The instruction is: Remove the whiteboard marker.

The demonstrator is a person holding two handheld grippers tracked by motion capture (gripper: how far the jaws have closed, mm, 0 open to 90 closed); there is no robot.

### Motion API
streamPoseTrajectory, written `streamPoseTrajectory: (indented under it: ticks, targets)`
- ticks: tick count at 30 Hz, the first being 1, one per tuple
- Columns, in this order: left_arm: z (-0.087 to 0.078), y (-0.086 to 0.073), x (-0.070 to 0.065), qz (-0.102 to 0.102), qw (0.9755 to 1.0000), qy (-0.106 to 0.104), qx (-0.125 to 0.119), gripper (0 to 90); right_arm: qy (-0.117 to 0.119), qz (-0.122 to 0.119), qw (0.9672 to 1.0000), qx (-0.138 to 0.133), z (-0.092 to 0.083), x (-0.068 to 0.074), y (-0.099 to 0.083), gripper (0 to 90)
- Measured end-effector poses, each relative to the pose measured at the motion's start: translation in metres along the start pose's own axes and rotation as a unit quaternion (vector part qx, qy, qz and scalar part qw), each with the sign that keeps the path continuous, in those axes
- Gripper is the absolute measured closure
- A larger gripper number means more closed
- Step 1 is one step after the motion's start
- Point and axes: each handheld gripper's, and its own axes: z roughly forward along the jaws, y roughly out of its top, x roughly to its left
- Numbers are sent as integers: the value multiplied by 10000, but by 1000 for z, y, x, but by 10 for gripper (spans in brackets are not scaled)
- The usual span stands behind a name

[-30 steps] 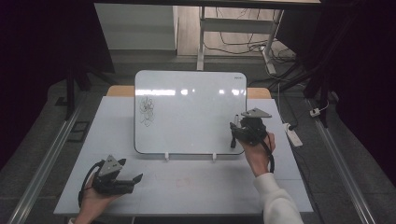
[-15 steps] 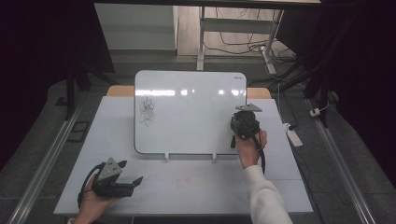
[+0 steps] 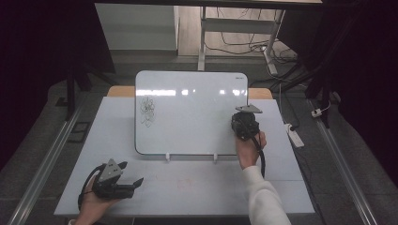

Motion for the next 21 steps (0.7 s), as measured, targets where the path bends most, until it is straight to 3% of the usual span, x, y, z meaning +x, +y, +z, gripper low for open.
streamPoseTrajectory:
  ticks: [5,9,16,20,21]
  targets:
    - [0,2,2,-56,10000,-37,-20,178,313,2,9991,-291,-13,-2,-2,809]
    - [0,12,-2,-44,9999,-129,-66,194,675,-3,9961,-574,-26,-1,-8,809]
    - [10,36,-18,93,9991,-408,-104,211,1351,-131,9859,-978,-44,13,-16,809]
    - [26,61,-34,201,9972,-716,-120,226,1711,-180,9788,-1114,-54,23,-20,809]
    - [26,61,-34,201,9972,-716,-120,231,1711,-180,9788,-1114,-54,23,-20,809]
